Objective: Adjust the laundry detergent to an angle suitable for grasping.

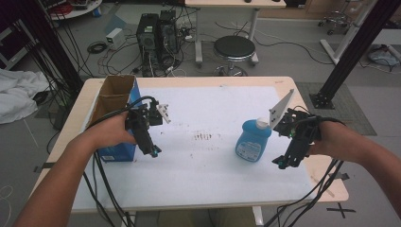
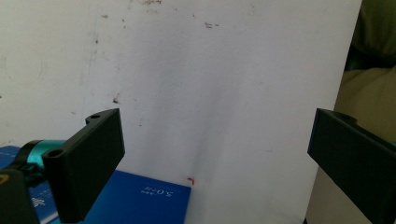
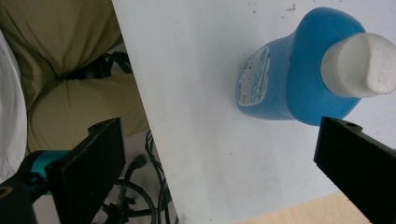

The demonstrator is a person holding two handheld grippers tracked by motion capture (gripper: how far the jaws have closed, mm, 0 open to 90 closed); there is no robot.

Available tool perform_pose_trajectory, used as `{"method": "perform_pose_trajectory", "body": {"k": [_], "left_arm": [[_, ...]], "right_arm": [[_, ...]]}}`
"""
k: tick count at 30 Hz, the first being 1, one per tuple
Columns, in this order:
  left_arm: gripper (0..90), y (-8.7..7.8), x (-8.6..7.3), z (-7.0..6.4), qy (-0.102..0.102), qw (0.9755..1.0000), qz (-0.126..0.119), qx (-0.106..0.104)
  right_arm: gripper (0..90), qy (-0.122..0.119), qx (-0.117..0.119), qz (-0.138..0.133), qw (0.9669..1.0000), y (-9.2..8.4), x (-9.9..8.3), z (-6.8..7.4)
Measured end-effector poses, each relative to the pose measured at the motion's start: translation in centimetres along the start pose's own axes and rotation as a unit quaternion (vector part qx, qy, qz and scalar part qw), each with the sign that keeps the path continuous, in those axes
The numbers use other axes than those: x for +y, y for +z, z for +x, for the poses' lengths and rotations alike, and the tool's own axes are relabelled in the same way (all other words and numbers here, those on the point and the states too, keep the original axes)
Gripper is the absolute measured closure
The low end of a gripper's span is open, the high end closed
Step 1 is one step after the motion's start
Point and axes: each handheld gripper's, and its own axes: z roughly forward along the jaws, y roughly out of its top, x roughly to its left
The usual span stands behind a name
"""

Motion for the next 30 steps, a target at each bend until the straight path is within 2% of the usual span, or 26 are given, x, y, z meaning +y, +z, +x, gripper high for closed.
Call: {"method": "perform_pose_trajectory", "body": {"k": [22,30], "left_arm": [[3.8,-0.05,-0.12,-0.30,-0.004,1.0000,-0.004,0.008],[3.8,-0.13,-0.25,-0.35,-0.005,0.9999,-0.004,0.008]], "right_arm": [[1.5,-0.005,-0.003,-0.001,1.0000,-0.41,0.00,0.05],[1.5,0.001,-0.005,0.000,1.0000,-0.49,-0.19,-0.04]]}}
